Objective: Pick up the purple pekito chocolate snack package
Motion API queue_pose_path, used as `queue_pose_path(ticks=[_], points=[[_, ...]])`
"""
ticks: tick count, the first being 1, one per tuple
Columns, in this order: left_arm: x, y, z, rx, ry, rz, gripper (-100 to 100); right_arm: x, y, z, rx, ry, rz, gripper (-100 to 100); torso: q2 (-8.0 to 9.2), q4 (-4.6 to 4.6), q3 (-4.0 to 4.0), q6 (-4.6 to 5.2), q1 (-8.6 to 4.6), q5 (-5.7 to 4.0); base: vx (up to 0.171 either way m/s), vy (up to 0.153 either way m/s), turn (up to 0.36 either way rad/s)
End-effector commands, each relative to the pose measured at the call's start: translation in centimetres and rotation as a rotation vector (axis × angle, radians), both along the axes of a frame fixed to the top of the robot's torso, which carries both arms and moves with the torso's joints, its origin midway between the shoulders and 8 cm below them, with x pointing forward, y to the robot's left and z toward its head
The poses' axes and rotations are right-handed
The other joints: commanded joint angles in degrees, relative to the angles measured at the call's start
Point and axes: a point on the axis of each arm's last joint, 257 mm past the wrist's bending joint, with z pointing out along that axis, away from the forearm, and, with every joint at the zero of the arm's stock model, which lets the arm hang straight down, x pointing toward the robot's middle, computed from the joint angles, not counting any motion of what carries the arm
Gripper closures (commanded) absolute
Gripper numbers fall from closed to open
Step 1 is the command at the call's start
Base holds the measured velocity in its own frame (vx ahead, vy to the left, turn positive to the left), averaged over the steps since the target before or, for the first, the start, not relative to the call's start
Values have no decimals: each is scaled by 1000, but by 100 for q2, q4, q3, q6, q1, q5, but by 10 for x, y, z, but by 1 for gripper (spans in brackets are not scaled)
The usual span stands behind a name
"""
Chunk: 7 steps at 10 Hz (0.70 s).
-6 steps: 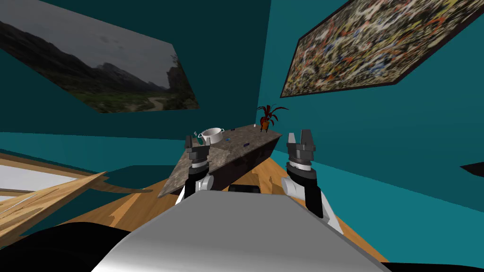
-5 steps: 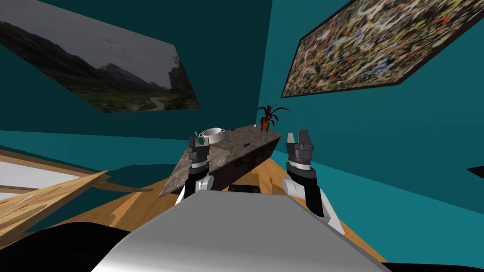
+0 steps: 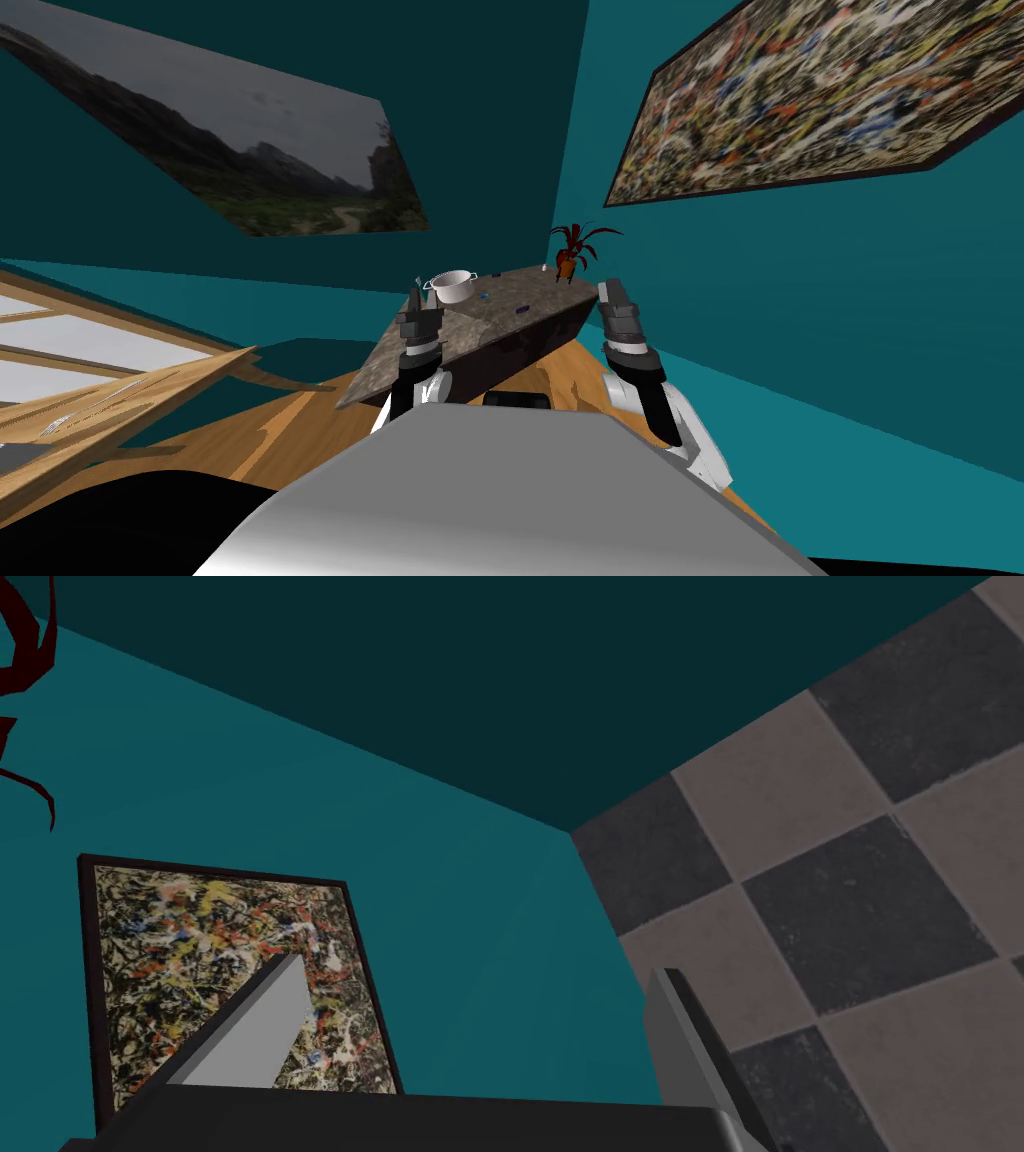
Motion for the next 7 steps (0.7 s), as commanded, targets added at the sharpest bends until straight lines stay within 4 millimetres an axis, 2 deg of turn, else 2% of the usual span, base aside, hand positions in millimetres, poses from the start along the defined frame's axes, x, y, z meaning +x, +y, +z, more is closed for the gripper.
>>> queue_pose_path(ticks=[1,7], points=[[0,0,0,0,0,0,0,3,4,-3,-37,7,-6,-100,0,0,0,0,0,0,20,-43,72],[0,0,0,0,0,0,0,24,17,-29,-248,48,-34,-100,1,0,1,-1,4,1,28,-47,117]])
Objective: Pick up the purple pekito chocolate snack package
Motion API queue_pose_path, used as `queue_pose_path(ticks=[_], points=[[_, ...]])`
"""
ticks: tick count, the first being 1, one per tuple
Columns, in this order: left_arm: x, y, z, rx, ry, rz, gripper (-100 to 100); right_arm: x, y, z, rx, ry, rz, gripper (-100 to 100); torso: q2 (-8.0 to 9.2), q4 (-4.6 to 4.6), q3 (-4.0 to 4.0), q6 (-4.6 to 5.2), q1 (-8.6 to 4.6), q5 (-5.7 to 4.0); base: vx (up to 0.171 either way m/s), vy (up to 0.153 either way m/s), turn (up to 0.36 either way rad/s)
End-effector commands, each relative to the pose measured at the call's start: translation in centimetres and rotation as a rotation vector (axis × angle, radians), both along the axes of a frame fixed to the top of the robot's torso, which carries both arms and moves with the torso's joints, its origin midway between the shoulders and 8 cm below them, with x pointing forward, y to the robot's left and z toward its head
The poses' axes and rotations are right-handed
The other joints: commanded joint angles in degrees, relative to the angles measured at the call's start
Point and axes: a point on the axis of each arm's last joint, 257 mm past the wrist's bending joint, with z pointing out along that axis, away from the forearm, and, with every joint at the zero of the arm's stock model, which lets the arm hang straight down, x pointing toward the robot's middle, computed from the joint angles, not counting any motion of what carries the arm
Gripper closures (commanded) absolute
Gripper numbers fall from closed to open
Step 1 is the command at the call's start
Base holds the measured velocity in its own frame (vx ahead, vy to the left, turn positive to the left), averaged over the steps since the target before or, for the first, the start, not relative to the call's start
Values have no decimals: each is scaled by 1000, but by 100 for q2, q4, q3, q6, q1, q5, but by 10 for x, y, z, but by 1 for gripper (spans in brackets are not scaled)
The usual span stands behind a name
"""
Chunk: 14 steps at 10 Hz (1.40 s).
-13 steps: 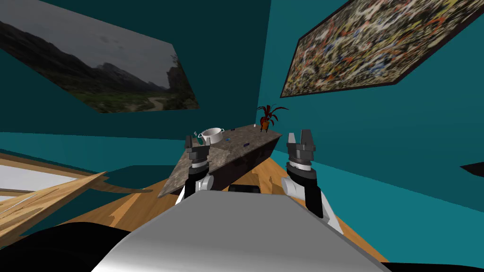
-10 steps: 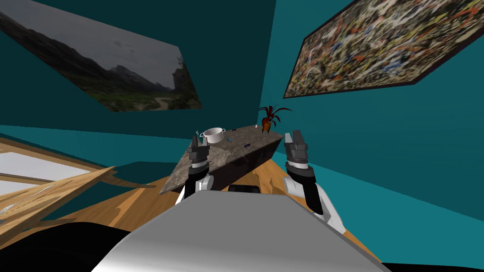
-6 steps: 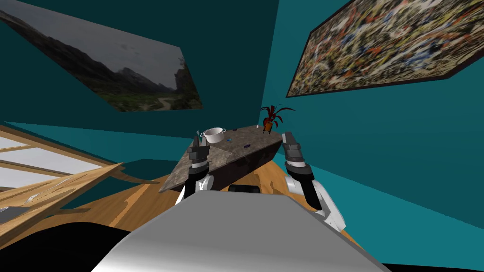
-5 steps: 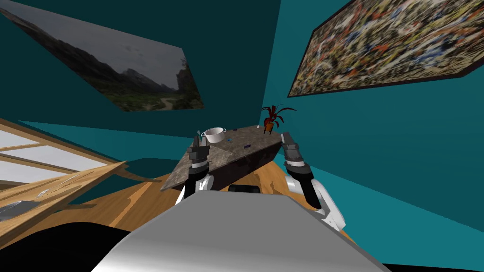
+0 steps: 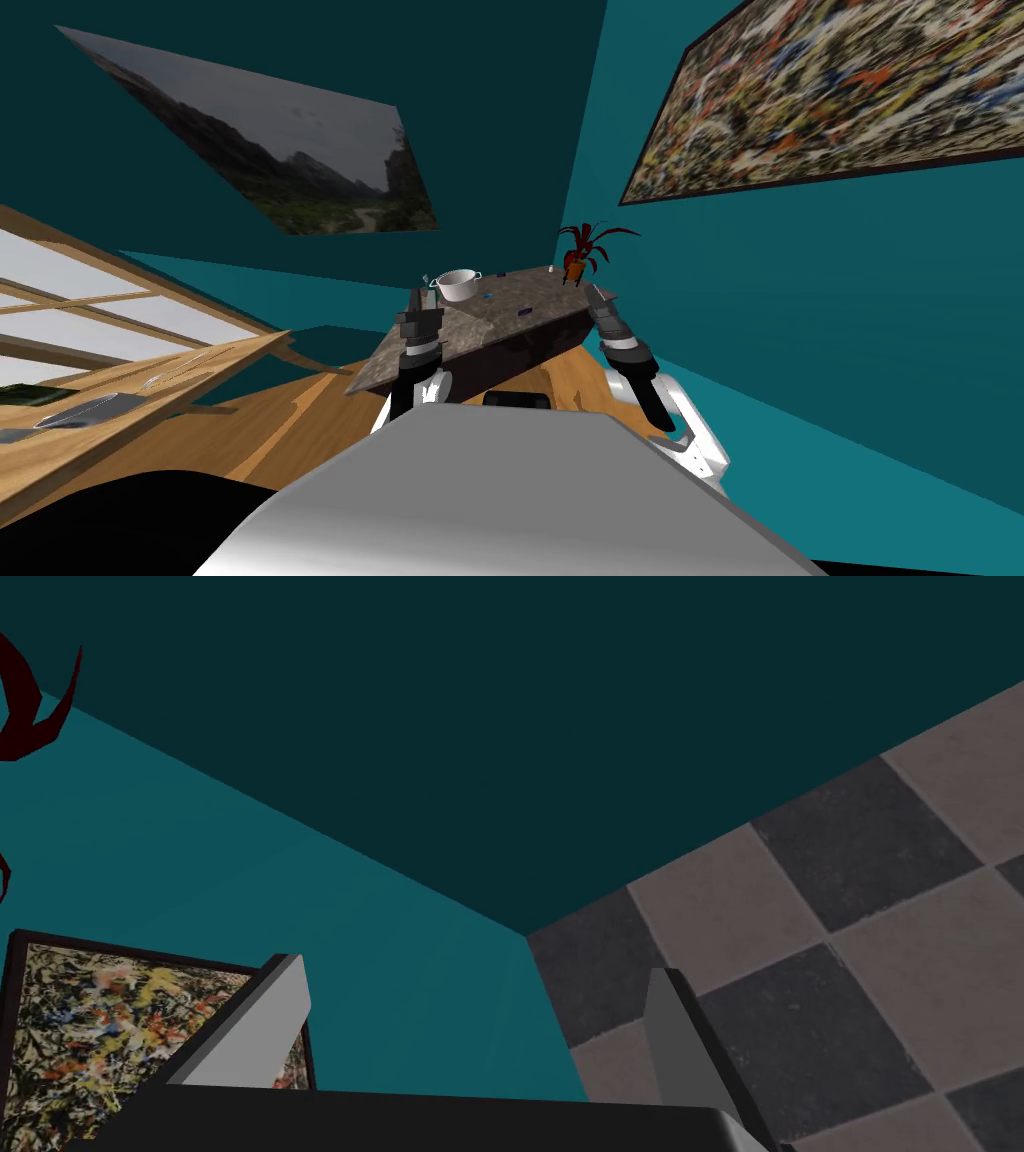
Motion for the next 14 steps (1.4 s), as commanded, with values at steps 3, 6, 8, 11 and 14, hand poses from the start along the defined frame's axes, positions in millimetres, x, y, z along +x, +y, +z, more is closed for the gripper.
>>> queue_pose_path(ticks=[3,6,8,11,14], points=[[0,0,0,0,0,0,0,16,5,-23,-149,31,-12,-100,0,0,0,-1,0,0,27,-50,148],[0,0,0,0,0,0,0,25,8,-39,-253,49,-25,-100,1,0,1,-3,1,1,19,-44,133],[0,0,0,0,0,0,0,32,8,-51,-326,65,-26,-100,4,1,2,1,12,2,15,-21,101],[0,0,0,0,0,0,0,41,10,-70,-435,84,-36,-100,0,0,0,-2,6,2,20,-34,151],[0,0,0,0,0,0,0,49,8,-88,-535,105,-39,-100,3,1,2,-3,14,3,10,-19,122]])
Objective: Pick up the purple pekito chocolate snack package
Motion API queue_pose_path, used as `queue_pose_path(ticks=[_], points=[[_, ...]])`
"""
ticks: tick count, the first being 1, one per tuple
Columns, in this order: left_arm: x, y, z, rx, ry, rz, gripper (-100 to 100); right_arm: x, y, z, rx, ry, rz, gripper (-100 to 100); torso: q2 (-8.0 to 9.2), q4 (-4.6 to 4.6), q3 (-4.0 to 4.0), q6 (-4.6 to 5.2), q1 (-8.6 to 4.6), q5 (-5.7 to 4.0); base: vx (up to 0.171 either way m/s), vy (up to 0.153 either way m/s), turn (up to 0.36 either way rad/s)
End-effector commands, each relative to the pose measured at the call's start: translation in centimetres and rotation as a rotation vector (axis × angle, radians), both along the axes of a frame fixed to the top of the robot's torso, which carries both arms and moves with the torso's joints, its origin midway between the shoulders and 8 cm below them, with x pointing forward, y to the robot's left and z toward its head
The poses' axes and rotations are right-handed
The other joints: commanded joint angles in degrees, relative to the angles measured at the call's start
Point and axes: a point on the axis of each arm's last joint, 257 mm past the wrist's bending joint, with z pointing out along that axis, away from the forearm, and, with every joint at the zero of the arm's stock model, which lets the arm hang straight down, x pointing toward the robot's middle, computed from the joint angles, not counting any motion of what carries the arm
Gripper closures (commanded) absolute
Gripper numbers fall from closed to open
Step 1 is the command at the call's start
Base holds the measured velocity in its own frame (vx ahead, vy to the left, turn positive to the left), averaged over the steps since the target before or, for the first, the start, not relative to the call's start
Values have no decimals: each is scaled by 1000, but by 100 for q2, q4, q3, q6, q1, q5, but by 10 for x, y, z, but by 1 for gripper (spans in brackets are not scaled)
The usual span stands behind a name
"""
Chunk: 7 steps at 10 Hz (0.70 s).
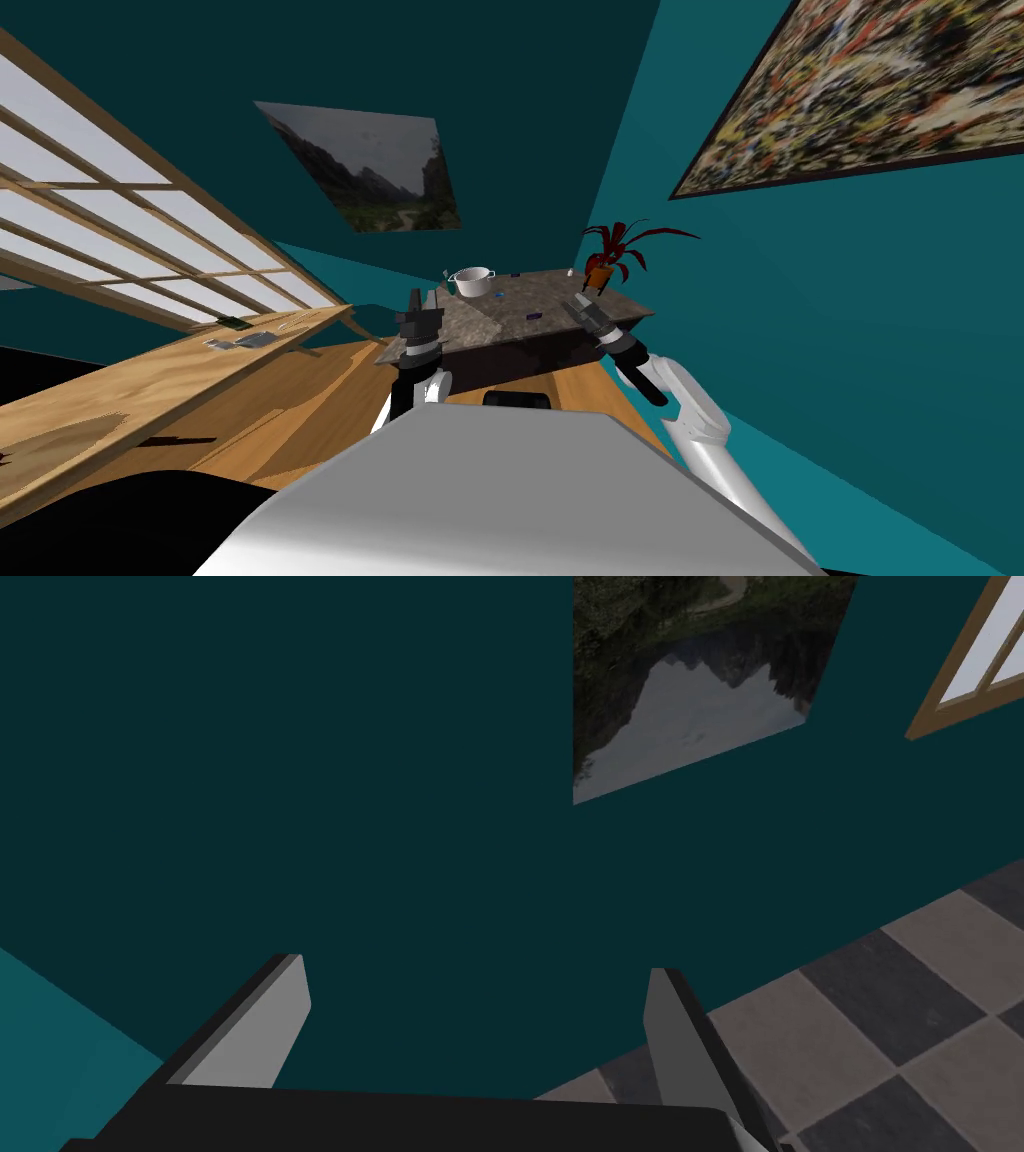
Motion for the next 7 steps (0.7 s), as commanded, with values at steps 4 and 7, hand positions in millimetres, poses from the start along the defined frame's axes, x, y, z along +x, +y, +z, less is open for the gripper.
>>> queue_pose_path(ticks=[4,7], points=[[0,0,0,0,0,0,0,14,-9,-41,-201,53,1,-100,-3,-1,-2,-3,1,0,13,-22,183],[0,0,0,0,0,0,0,20,-16,-62,-303,82,2,-100,0,0,0,-2,6,1,6,-7,114]])
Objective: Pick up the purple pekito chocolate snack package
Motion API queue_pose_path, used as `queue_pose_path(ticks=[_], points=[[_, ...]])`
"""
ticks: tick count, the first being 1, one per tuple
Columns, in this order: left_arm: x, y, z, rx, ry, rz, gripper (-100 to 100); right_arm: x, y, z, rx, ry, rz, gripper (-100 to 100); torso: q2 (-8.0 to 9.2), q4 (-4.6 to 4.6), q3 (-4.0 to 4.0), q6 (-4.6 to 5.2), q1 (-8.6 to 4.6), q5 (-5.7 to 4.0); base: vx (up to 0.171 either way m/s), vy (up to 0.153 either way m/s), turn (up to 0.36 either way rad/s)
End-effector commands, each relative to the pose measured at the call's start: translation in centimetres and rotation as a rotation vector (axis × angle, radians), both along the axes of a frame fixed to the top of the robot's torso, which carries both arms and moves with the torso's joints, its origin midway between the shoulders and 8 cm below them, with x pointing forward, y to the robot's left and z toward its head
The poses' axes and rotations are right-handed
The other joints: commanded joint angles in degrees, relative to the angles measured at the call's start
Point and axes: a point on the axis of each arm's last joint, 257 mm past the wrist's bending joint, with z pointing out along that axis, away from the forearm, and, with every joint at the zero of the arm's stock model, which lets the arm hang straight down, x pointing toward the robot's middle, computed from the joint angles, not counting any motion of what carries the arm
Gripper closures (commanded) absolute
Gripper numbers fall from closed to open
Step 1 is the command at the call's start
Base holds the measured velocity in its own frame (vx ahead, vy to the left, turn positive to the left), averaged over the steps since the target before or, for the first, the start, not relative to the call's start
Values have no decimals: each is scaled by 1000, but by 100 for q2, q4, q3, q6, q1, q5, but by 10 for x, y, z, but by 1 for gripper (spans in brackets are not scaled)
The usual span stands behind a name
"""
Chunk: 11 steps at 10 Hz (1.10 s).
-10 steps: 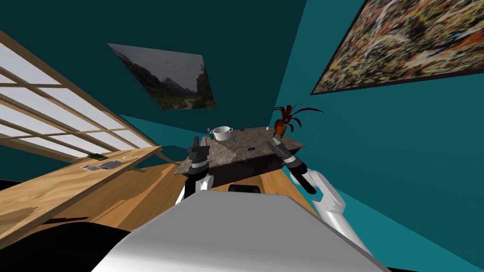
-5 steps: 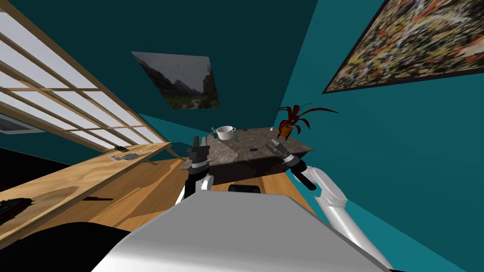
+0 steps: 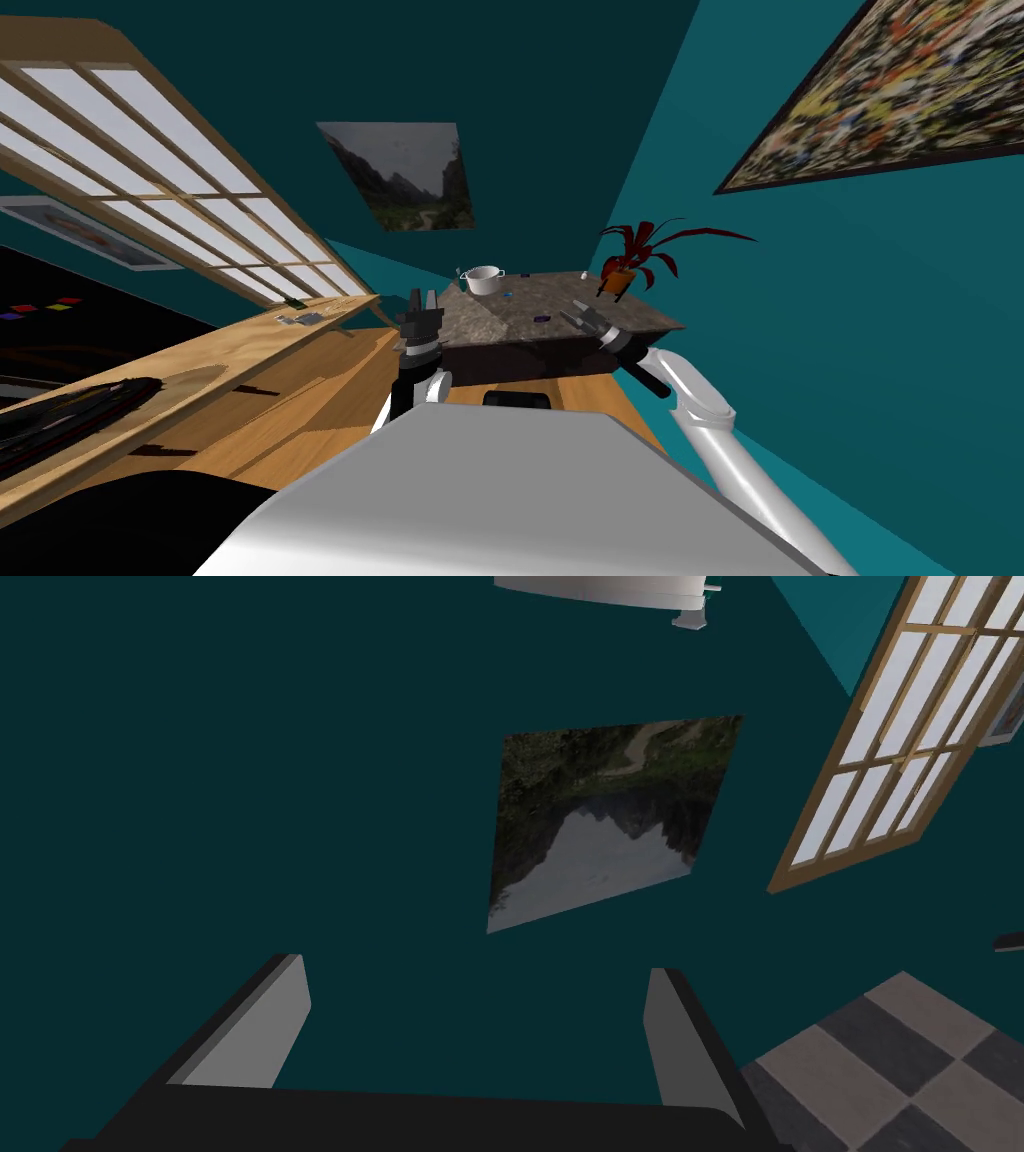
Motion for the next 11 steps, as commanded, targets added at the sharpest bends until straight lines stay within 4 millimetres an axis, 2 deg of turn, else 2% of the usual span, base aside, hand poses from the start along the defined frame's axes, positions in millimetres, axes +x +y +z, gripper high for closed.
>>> queue_pose_path(ticks=[1,2,3,5,6,7,8,9,10,11], points=[[0,0,0,0,0,0,0,4,-9,-17,-80,35,8,-100,0,0,0,0,0,0,8,-5,349],[0,0,0,0,0,0,0,5,-10,-22,-112,37,2,-100,-2,0,-1,-5,1,1,8,-12,118],[0,0,0,0,0,0,0,8,-20,-37,-174,70,12,-100,-1,0,-1,3,-1,0,7,2,217],[0,0,0,0,0,0,0,9,-22,-44,-215,73,5,-100,0,0,0,2,3,1,3,-1,59],[0,0,0,0,0,0,0,11,-34,-60,-285,110,14,-100,3,1,2,5,3,1,3,7,399],[0,0,0,0,0,0,0,12,-36,-65,-309,112,9,-100,2,0,1,3,4,1,3,7,-16],[0,0,0,0,0,0,0,12,-49,-79,-371,152,20,-100,3,1,2,4,5,1,3,17,210],[0,0,0,0,0,0,0,13,-52,-84,-400,155,15,-100,0,0,0,-3,8,2,5,9,193],[0,0,0,0,0,0,0,12,-68,-99,-464,198,25,-100,1,0,1,2,8,2,6,20,276],[0,0,0,0,0,0,0,13,-70,-104,-492,201,20,-100,-1,0,0,-2,11,3,5,14,139]])
